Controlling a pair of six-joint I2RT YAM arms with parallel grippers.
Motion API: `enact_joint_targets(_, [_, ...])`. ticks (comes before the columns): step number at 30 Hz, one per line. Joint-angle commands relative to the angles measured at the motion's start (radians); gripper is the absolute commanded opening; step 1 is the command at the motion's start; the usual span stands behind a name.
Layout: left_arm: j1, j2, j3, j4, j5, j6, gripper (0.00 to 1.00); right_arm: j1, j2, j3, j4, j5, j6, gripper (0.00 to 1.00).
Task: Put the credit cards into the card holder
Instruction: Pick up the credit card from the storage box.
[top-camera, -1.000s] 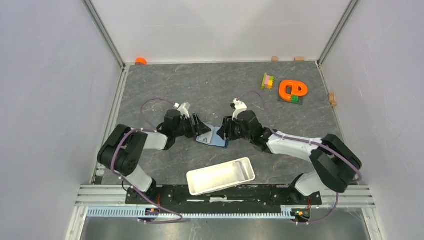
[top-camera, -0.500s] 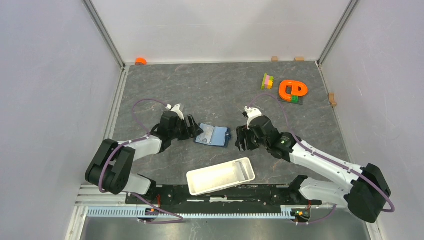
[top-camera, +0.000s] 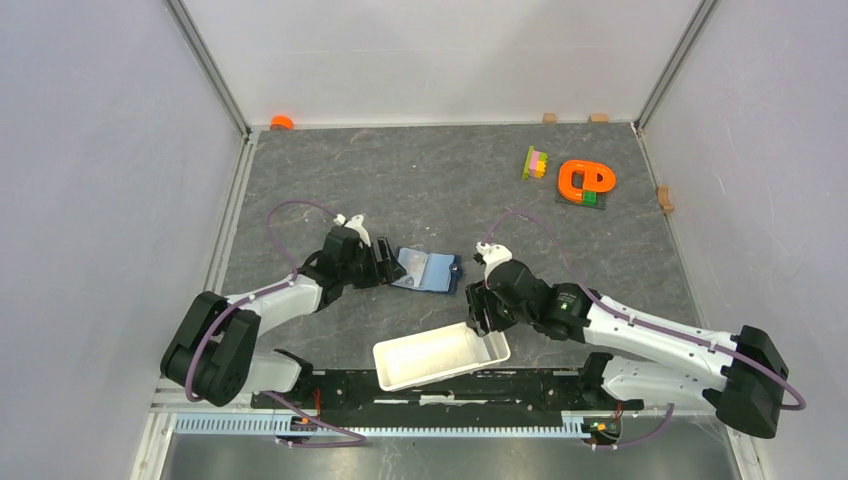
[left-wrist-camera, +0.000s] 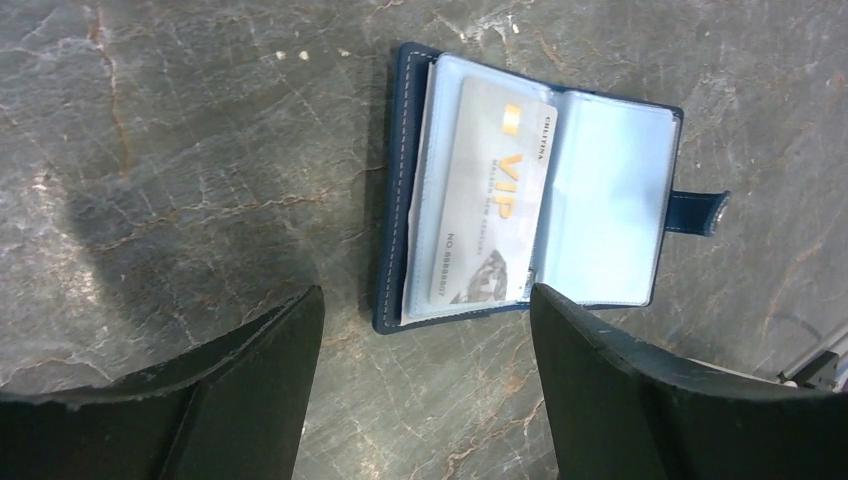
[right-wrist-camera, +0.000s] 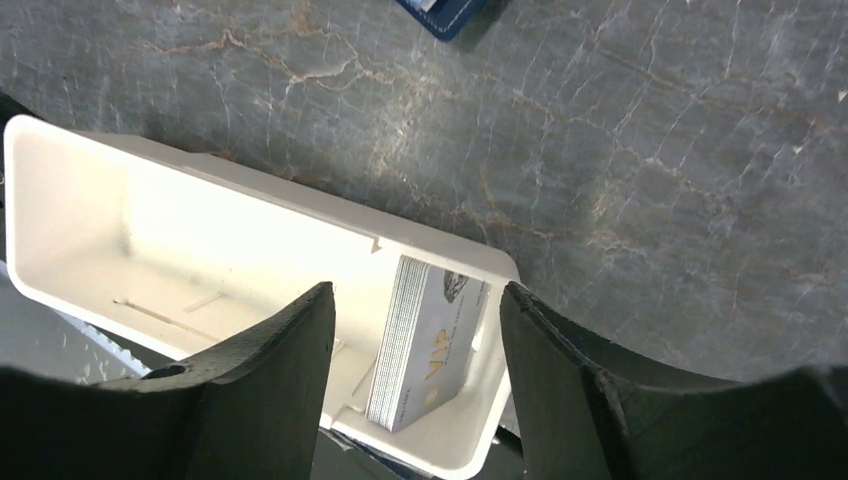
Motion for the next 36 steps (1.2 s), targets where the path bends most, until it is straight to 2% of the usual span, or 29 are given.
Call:
enact_joint_targets(1, [-0.001, -0.020, 0.026, -0.019, -0.023, 0.033, 0.82, 0.058, -0.009, 0.024, -0.044, 0.059, 0.068, 0.65])
enact_joint_targets(11, [-0.001, -0.048, -0.002, -0.028, -0.007, 0.033, 0.82, 0.186, 0.055, 0.013, -0.081, 0.137, 0.159, 0.64])
enact_joint_targets(24, [-0.001, -0.060, -0.012, -0.022, 0.003, 0.027, 0.82, 0.254, 0.255, 0.094, -0.148, 0.250, 0.196, 0.68])
enact_joint_targets(36, [-0.001, -0.065, -0.019, -0.013, 0.001, 0.027, 0.82, 0.265, 0.220, 0.131, -0.150, 0.249, 0.227, 0.52])
